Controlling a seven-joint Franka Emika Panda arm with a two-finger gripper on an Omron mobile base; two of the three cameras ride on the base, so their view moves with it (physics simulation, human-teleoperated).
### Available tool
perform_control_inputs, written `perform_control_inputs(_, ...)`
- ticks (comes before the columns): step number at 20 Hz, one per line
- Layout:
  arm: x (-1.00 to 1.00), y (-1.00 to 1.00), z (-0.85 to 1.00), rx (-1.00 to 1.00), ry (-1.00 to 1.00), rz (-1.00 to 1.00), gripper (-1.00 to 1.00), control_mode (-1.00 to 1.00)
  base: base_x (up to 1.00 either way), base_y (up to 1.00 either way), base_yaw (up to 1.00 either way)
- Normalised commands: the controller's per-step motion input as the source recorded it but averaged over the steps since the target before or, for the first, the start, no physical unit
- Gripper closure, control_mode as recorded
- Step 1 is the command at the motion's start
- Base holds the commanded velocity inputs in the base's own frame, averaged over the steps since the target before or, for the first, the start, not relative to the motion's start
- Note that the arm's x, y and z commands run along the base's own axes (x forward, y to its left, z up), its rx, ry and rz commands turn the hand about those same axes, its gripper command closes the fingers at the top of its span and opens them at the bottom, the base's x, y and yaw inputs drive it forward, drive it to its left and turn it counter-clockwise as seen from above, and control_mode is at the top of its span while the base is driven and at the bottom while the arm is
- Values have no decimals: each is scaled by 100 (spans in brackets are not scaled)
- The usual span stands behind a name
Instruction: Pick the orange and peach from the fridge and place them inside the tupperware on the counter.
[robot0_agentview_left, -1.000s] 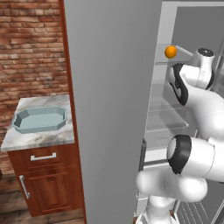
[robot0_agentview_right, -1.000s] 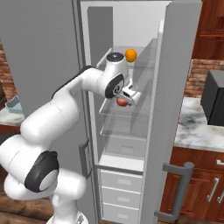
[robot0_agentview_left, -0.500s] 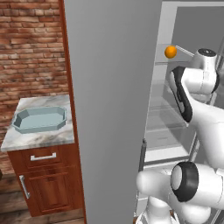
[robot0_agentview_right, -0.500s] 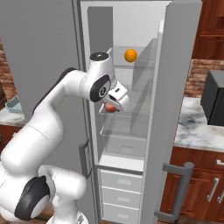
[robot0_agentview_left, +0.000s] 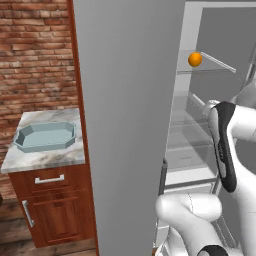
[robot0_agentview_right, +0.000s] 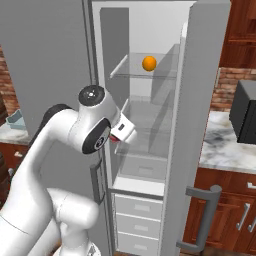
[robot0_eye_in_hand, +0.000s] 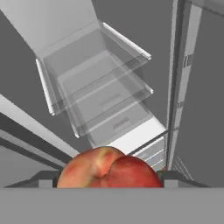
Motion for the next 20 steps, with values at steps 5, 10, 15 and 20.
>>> perform_control_inputs(5,-24,18,4,0,-4,0,100,100,-21,47,0)
perform_control_inputs(10,0,0,0,0,0,0,100,100,-8,100,0)
perform_control_inputs(15,0,0,0,0,0,0,100,100,-1,100,0)
perform_control_inputs(20,0,0,0,0,0,0,100,100,-13,100,0)
